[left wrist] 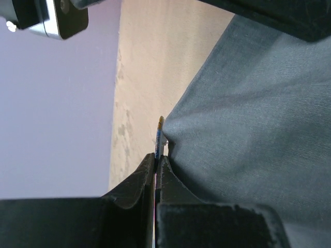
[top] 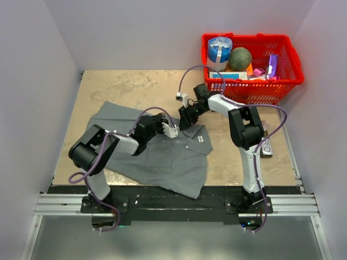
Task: Remove the brooch from the garment
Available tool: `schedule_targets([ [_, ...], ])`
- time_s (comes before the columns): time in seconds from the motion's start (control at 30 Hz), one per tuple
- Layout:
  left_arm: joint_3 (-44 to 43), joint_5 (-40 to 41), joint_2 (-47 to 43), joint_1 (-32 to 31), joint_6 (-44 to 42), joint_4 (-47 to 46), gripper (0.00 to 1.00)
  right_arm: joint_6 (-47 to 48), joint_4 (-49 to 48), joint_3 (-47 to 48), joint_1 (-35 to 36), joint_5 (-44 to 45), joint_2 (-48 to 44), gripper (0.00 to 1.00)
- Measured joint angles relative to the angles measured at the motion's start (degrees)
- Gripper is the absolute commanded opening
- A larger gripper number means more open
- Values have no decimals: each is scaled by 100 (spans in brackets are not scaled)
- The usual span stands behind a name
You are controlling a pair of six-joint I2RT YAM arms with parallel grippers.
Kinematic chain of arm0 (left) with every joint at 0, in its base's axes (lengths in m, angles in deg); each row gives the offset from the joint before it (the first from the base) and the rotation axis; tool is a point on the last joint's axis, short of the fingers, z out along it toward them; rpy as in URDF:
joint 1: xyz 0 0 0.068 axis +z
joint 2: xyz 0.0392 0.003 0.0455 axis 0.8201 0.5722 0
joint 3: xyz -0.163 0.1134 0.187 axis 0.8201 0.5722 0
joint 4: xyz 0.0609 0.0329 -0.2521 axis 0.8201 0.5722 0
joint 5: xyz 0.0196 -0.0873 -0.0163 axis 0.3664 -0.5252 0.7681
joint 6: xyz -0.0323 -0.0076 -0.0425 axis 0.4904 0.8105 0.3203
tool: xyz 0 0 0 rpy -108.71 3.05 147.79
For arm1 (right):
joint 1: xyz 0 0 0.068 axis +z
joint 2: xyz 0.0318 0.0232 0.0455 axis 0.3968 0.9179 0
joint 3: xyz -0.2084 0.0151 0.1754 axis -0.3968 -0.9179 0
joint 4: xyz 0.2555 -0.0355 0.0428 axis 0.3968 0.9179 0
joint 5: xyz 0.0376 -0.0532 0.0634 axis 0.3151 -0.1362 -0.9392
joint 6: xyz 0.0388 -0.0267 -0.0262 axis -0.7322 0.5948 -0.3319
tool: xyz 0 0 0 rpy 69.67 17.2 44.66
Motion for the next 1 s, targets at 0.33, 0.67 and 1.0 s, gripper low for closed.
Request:
schedule_targets([
  [0.33,-632,227,1641,138,-1370,-1432,0,7,-225,-302,-11,-271,-61,40],
  [0.67,-1696,623,1891,680,-1412,-1257,0,7,-289,-341,-22,-345,-76,40],
  [1.0,-4645,393,1327,1134,2509,3950,0,201,-474,-332,-101,-22,-164,40],
])
